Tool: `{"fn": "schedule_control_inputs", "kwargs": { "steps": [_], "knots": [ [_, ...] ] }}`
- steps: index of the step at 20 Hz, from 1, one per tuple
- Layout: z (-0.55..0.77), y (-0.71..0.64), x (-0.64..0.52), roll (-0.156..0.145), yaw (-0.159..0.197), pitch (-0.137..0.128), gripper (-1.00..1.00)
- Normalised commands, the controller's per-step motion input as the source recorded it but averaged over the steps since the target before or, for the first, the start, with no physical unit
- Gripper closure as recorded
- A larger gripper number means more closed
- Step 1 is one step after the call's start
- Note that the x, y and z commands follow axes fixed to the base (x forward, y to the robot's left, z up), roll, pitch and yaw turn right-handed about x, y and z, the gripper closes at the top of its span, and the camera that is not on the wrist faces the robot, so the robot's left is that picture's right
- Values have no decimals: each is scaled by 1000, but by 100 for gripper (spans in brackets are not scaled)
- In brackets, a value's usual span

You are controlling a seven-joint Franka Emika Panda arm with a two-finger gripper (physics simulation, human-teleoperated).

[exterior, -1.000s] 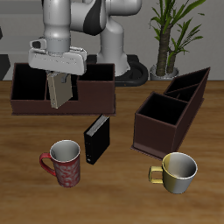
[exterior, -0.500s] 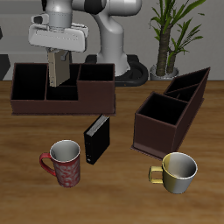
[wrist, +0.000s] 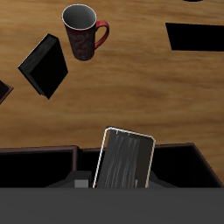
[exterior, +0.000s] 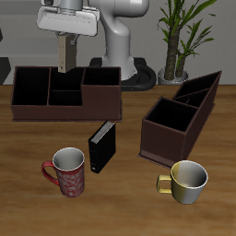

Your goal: Place the yellow book into the back desk caddy's right compartment

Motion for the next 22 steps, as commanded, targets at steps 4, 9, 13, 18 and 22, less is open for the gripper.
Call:
{"fn": "schedule_control_inputs", "kwargs": {
  "steps": [4,9,13,18,22],
  "knots": [
    [51,206,-267,-2,47,10,100],
    [13,198,-170,-7,26,15,100],
    [70,386,-180,10,18,18,100],
    [100,360,-79,31,37,-7,100],
    [102,301,3,50,38,-5,100]
  ]
}}
